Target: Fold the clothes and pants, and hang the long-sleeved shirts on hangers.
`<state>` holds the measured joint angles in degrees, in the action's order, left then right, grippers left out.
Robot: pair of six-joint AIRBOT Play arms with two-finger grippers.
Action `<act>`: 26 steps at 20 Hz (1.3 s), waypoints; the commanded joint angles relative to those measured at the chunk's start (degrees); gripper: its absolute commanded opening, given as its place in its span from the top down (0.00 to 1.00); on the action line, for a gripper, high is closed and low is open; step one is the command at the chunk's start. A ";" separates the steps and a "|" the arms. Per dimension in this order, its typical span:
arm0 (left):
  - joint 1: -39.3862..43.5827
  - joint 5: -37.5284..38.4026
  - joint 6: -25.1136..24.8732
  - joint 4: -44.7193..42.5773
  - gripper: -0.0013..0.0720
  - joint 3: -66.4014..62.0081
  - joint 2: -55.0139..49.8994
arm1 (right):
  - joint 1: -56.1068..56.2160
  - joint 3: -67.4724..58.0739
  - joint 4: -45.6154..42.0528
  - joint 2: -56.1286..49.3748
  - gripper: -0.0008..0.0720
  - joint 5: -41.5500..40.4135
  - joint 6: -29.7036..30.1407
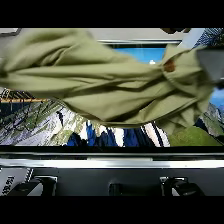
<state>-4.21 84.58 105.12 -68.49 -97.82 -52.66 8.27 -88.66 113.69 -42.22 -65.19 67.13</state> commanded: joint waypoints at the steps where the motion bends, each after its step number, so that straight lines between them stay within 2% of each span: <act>1: 0.09 3.41 0.57 3.32 0.96 12.90 -1.64 | 0.04 0.11 -1.70 -9.73 0.95 -12.87 -3.30; 4: 1.42 -1.18 0.55 3.39 0.96 29.49 -4.26 | 0.26 1.27 -1.88 -22.45 0.95 -15.65 -0.59; 8: 3.37 -15.10 0.52 4.50 0.96 46.34 -9.92 | 0.26 1.44 0.87 -40.30 0.95 -7.80 0.59; 10: 3.74 -19.89 0.33 5.77 0.96 49.99 -14.12 | 0.26 1.42 4.22 -47.98 0.95 -0.26 0.96; 13: 3.87 -23.12 -0.33 5.99 0.96 50.31 -21.35 | 0.26 1.42 11.17 -56.19 0.95 12.07 1.03; 15: 3.87 -24.50 -0.33 5.99 0.96 50.23 -24.90 | 0.26 1.42 15.06 -59.25 0.95 17.25 1.01; 17: 3.87 -24.70 -0.33 5.99 0.96 50.18 -27.19 | 0.26 1.42 16.37 -60.70 0.93 19.04 0.98; 19: 3.87 -24.79 -0.66 5.97 0.96 50.18 -27.93 | 0.22 1.42 16.15 -60.76 0.73 18.21 1.25; 21: 3.85 -25.09 -1.18 5.97 0.96 50.14 -27.91 | -1.22 1.42 16.13 -59.74 0.59 13.99 2.14; 24: 3.80 -25.07 -1.64 5.97 0.96 50.14 -27.71 | -8.00 1.42 16.06 -55.52 0.36 3.17 8.66; 26: 3.80 -24.13 -1.86 5.97 0.96 50.14 -27.69 | -13.88 1.44 14.45 -52.04 0.36 -5.22 12.96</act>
<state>-0.38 59.92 103.88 -62.43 -47.72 -80.14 0.75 -87.26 129.27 -97.91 -59.20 73.97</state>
